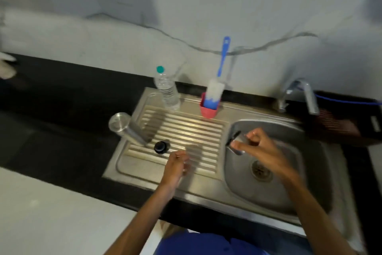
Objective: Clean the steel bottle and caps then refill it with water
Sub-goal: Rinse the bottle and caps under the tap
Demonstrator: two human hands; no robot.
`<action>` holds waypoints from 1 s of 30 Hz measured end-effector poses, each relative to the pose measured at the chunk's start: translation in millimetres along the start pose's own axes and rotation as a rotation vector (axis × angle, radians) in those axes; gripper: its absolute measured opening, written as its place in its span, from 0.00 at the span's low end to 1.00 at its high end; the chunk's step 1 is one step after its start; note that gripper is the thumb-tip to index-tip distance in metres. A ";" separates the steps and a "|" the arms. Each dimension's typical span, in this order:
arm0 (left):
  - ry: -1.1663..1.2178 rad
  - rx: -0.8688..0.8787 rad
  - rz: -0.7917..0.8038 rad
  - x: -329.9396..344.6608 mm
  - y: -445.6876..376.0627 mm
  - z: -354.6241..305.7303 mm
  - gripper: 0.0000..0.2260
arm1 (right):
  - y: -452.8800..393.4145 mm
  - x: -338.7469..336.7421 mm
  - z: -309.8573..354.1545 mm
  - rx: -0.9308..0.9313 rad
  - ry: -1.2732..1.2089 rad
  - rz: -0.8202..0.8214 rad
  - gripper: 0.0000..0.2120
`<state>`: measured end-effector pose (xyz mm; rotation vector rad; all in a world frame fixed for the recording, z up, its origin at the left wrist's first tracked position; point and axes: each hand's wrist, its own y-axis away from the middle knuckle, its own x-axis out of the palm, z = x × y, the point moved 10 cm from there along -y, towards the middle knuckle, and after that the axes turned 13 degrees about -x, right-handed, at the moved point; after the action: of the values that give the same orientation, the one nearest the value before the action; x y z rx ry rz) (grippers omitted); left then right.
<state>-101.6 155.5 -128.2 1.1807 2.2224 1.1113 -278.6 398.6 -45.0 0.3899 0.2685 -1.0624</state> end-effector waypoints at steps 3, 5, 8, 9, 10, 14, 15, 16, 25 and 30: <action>0.046 -0.064 -0.009 -64.5 -1.1 6.8 0.09 | -15.2 83.9 -1.9 0.009 0.020 0.087 0.23; 0.069 -0.103 -0.001 -104.8 1.6 6.4 0.07 | -26.7 134.5 18.7 -0.075 -0.002 0.148 0.17; 0.036 -0.132 0.014 -160.3 -0.5 -1.2 0.06 | -52.0 186.6 45.6 -0.161 0.117 0.127 0.16; 0.023 -0.134 0.004 -176.3 -5.1 -3.0 0.06 | -62.5 198.0 48.1 -0.206 0.177 0.108 0.16; 0.016 -0.134 -0.016 -193.2 -10.0 -6.3 0.06 | -68.2 208.2 60.0 -0.227 0.233 0.072 0.20; -0.121 -0.023 -0.128 -244.4 -32.8 -29.0 0.11 | -81.0 226.7 76.9 -0.142 0.130 -0.067 0.13; -0.188 0.035 -0.134 -248.8 -36.1 -40.6 0.17 | -82.8 231.2 71.2 -0.052 -0.028 -0.082 0.14; -0.240 0.099 -0.135 -249.3 -39.4 -53.7 0.22 | -82.1 238.2 64.8 0.082 -0.270 -0.099 0.15; -0.427 0.382 -0.012 -211.5 -79.9 -108.8 0.45 | -51.7 266.2 65.1 0.351 -1.205 -0.278 0.17; -0.419 0.459 -0.031 -206.2 -79.1 -128.5 0.32 | -54.0 209.0 52.5 0.011 -0.163 -0.395 0.24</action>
<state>-107.0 -99.8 -117.8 1.3934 2.1960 0.2934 -228.0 187.2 -90.4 0.2626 0.1970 -1.4763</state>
